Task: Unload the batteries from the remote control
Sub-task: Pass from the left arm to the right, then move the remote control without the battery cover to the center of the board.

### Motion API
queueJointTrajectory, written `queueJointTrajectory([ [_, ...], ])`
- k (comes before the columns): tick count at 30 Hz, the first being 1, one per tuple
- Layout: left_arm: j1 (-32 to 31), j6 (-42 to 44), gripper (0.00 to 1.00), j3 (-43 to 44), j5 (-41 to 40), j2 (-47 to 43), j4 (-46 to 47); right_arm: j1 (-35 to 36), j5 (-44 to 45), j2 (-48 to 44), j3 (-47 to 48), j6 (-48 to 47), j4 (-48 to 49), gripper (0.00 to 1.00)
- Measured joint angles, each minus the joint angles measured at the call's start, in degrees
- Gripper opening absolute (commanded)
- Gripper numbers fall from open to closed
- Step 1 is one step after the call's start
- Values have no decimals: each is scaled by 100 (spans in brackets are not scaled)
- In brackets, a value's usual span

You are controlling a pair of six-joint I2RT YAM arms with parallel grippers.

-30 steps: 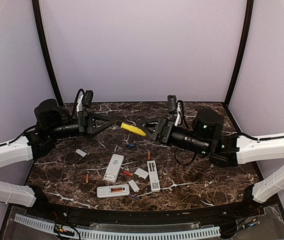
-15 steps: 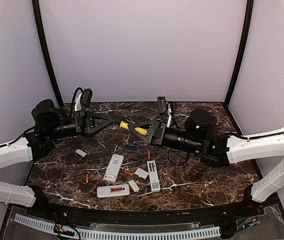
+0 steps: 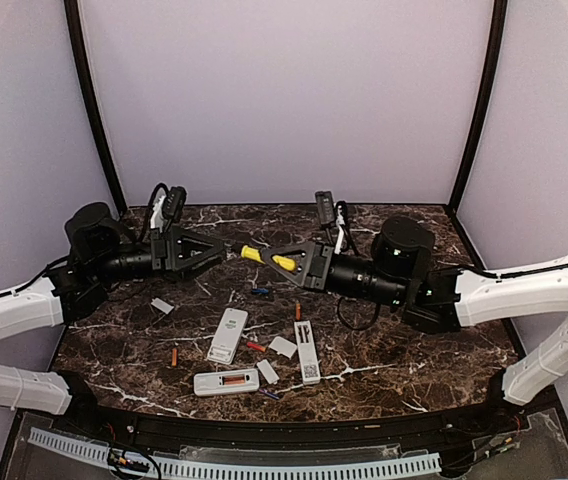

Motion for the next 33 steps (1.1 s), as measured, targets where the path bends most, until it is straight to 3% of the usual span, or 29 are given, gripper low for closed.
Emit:
queueJointTrajectory([
  [3,-2,188,69,15,-221,-140,-964,-31,179,-131,-2,-195,-527,0],
  [10,-114,208,69,-114,-1019,-501,-3626,-457,422,-894,-22,-1141,-2354,0],
  [15,-931,-435,70,-680,-1462,-560,-4693,-623,415,-883,-24,-1773,-3427,0],
  [21,-1633,-1298,74,-951,-1888,-660,-5132,-625,203,-850,-87,-1985,-3471,0],
  [33,-2094,-2232,80,-1423,-2070,-72,-4275,-625,-17,-656,-168,-1980,-3191,0],
])
